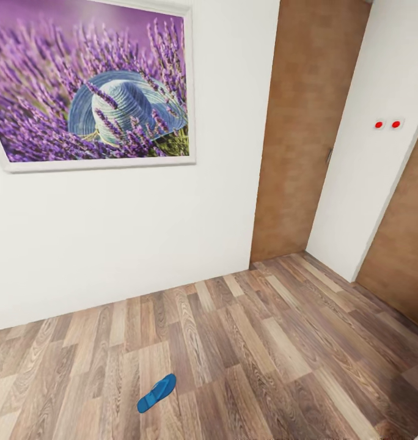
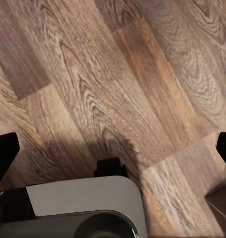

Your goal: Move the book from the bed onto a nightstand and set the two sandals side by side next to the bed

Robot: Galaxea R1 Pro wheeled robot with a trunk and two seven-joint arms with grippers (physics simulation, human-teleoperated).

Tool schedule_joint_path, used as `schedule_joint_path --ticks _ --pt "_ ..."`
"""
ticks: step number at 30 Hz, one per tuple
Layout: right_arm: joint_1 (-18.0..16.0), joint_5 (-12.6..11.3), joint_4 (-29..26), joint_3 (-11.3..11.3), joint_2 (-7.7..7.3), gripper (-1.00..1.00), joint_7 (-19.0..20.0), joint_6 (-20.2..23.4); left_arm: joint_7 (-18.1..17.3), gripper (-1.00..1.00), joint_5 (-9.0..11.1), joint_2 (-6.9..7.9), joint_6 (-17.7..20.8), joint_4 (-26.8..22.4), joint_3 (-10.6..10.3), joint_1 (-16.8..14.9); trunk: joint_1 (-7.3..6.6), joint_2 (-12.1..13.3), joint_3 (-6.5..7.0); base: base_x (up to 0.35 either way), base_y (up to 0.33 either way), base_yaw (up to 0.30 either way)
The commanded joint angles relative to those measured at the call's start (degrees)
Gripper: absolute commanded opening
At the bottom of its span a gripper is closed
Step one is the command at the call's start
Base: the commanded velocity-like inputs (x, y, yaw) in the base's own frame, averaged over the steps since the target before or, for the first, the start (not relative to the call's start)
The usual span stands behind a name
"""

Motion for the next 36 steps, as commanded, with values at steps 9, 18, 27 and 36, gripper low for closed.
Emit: schedule_joint_path --ticks 9,18,27,36 --pt "0.0 0.0 0.0 -0.2 0.03 1.00 0.1 -0.2 0.0 1.00 0.6 0.02 -0.2 0.0 -0.1 0.0 0.00 0.0 -0.05 0.000 0.000 -0.265" --pt "0.0 0.0 0.0 -0.2 0.03 1.00 0.1 -0.2 0.0 1.00 0.6 0.02 -0.2 0.0 -0.1 0.0 0.00 0.0 -0.05 0.000 0.000 -0.266" --pt "0.0 0.0 0.0 -0.2 0.03 1.00 0.1 -0.2 0.0 1.00 0.6 0.02 -0.2 0.0 -0.1 0.0 0.00 0.0 -0.05 0.000 0.000 -0.266" --pt "0.0 0.0 0.0 -0.2 0.03 1.00 0.1 -0.2 0.0 1.00 0.6 0.02 -0.2 0.0 -0.1 0.0 0.00 0.0 -0.05 0.000 0.000 -0.266"
